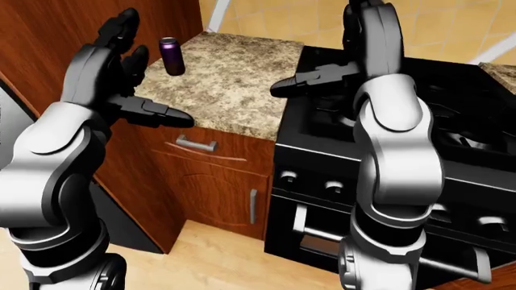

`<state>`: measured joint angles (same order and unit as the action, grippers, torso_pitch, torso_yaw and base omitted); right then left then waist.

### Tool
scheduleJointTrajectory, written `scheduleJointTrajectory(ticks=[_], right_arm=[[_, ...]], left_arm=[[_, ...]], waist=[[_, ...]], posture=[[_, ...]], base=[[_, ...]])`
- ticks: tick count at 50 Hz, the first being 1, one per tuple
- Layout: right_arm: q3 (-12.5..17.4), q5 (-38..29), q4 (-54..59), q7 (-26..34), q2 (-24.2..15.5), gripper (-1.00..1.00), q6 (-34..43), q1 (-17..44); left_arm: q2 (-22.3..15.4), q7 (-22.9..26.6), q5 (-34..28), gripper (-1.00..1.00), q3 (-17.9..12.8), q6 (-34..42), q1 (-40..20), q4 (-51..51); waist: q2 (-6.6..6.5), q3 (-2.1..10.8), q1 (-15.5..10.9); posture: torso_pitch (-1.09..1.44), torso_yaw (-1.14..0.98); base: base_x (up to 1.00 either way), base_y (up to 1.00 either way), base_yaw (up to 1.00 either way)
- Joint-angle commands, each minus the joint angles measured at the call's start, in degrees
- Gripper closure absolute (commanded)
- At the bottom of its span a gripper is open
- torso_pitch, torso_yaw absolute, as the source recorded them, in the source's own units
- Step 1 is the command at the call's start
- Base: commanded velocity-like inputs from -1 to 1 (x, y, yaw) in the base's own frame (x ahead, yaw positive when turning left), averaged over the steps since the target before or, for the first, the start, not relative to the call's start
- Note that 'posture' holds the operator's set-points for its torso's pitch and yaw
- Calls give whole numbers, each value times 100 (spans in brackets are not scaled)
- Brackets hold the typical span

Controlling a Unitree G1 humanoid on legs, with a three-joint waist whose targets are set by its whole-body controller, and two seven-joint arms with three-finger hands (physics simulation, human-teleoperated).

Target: Move the drinks to the dining counter.

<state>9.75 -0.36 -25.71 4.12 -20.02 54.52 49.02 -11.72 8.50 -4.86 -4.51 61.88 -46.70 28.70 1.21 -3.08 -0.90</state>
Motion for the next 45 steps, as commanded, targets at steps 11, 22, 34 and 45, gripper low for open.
scheduleJointTrajectory(ticks=[11, 22, 34, 45], right_arm=[[65, -32, -155, -22, -33, -100, -104, 147], [101, 53, -131, -81, -43, -100, -103, 184], [120, 160, -115, -164, -95, -100, -90, 203], [93, 167, -149, -180, -87, -100, -103, 161]], left_arm=[[-26, -27, -20, -100, -27, -166, -139, 120], [-22, -13, -28, -100, -28, -201, -129, 91], [-17, 2, -52, -100, -5, -158, -169, 105], [-12, 11, -58, -100, -14, -153, -155, 123]], waist=[[-228, 36, 143], [-261, 88, 139], [174, 107, 1], [35, 82, 63]], posture=[[0, 0], [0, 0], [0, 0], [0, 0]], base=[[13, 12, 0], [15, 15, 0], [25, 0, 0], [47, 0, 0]])
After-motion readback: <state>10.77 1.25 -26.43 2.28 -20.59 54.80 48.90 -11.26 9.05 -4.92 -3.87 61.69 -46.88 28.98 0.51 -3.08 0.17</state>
